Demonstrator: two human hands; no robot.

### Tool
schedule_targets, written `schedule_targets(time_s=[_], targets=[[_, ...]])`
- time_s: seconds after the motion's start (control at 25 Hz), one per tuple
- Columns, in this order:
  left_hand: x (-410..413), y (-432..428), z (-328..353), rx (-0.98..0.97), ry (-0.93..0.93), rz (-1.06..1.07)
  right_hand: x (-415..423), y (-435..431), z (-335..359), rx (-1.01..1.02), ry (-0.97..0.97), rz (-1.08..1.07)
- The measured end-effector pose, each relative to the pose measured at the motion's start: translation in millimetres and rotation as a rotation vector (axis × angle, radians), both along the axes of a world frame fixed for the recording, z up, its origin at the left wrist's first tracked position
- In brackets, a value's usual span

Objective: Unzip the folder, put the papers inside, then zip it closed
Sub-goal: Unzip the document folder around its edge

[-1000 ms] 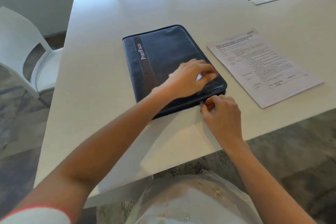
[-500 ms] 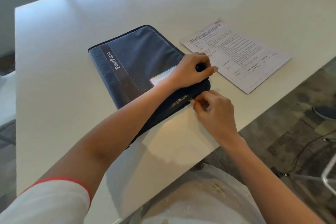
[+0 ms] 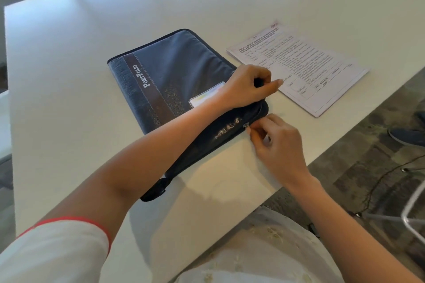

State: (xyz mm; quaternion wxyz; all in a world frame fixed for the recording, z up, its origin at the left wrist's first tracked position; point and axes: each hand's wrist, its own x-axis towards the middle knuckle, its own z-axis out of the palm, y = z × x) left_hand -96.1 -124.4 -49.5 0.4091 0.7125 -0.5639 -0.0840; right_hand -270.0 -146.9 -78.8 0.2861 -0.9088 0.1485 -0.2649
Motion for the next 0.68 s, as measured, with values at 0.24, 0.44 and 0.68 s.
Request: schedule_targets(time_s=[0.24,0.44,0.68], targets=[[5.5,-8.1,15.9,-0.021,0.04,0.054,-1.6,52.1,-1.1,0.066,-0.006,0.227],[2.2,-6.2,19.6,-0.035,0.033,0.077,-2.3,93.4,-2.8,0.062,0.04,0.356],[-2.7,-4.4,21.8,-0.056,-0.01,0.149,-6.3,128.1,-1.2,0.015,0.072,0.475]])
